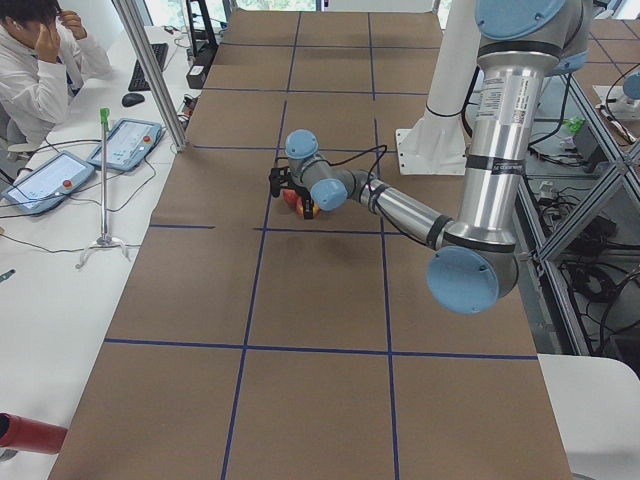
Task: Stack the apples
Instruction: 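Lift the apple with the left gripper and carry it over the three-apple cluster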
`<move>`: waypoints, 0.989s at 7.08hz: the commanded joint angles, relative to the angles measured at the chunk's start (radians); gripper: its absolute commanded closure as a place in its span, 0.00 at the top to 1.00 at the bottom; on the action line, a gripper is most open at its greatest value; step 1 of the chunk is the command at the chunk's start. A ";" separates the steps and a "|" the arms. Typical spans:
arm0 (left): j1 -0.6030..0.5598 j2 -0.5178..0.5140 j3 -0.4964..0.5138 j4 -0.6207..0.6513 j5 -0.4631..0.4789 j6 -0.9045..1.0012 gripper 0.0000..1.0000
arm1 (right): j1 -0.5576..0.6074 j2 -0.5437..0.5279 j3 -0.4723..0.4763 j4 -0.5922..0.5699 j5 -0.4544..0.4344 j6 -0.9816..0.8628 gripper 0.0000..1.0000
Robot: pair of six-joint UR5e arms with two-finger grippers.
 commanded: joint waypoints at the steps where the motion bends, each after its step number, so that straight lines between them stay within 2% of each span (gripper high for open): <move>1: 0.083 -0.172 0.057 0.117 0.004 -0.081 0.00 | 0.000 0.000 0.000 0.000 0.000 -0.002 1.00; 5: 0.095 -0.201 0.107 0.118 0.009 -0.078 0.00 | 0.000 0.000 0.000 0.000 0.000 0.000 1.00; 7: 0.095 -0.203 0.111 0.115 0.072 -0.070 0.00 | 0.000 0.000 0.000 0.000 0.000 0.000 1.00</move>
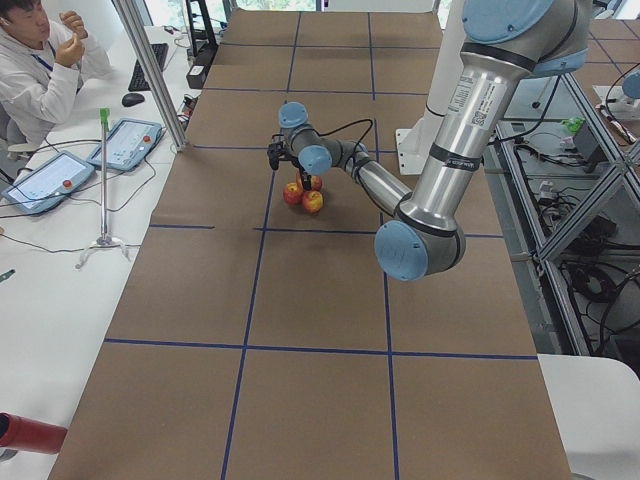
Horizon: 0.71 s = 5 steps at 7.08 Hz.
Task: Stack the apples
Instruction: 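Lift the apple with the left gripper and carry it over the three-apple cluster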
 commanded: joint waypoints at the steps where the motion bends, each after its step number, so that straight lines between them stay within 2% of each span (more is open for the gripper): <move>1: 0.001 -0.008 0.008 -0.003 0.032 0.004 0.00 | 0.000 0.000 0.000 0.000 0.000 0.000 1.00; 2: 0.001 -0.009 0.008 -0.003 0.030 0.004 0.00 | 0.000 0.000 0.000 0.000 0.000 0.000 1.00; 5: 0.004 -0.014 0.008 -0.002 0.029 0.001 0.10 | 0.000 0.000 0.000 0.000 0.000 0.000 1.00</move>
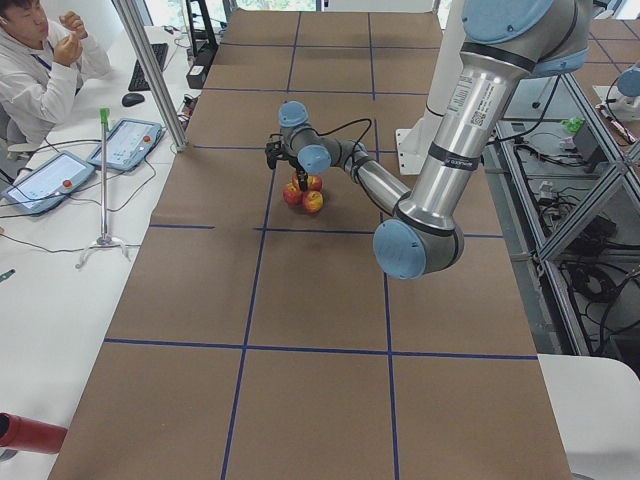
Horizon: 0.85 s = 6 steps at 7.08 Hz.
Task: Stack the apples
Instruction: 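Lower the held apple onto the top of the cluster and open the left gripper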
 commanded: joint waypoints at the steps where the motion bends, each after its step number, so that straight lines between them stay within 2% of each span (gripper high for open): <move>1: 0.015 -0.002 0.001 0.003 0.000 -0.006 0.10 | 0.000 0.000 0.000 0.000 0.000 0.000 1.00; 3: 0.025 0.000 0.000 0.004 0.000 -0.006 0.10 | 0.000 0.000 0.000 0.000 0.000 0.000 1.00; 4: 0.025 -0.002 0.000 0.004 0.000 -0.008 0.14 | 0.000 0.000 0.000 0.000 0.000 0.000 1.00; 5: 0.025 0.000 0.000 0.004 0.000 -0.008 0.32 | 0.000 0.000 0.000 0.000 0.000 0.000 1.00; 6: 0.026 0.001 0.001 0.004 0.001 -0.006 0.58 | 0.000 0.000 0.000 0.000 0.000 0.000 1.00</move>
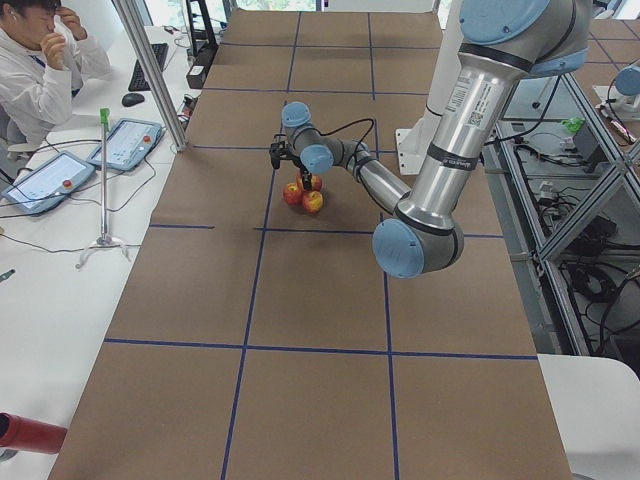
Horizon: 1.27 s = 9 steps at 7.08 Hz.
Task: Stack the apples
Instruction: 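Lower the held apple onto the top of the cluster and open the left gripper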
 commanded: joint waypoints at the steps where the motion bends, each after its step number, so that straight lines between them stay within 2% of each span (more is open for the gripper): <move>1: 0.002 0.003 0.001 0.000 0.001 0.001 0.74 | 0.000 0.000 0.000 0.000 0.000 0.000 1.00; 3: 0.002 0.006 0.000 0.000 0.001 0.004 0.77 | 0.000 0.000 0.000 0.000 0.000 0.000 1.00; 4: 0.000 0.009 -0.002 0.000 0.001 0.007 0.98 | 0.000 0.000 0.000 0.000 0.000 0.000 1.00; 8: -0.008 0.015 -0.022 0.002 -0.002 0.010 1.00 | 0.000 0.000 0.000 0.000 0.000 0.000 1.00; 9: -0.033 0.018 -0.054 0.005 -0.006 0.012 1.00 | 0.000 0.000 0.000 0.000 0.000 0.000 1.00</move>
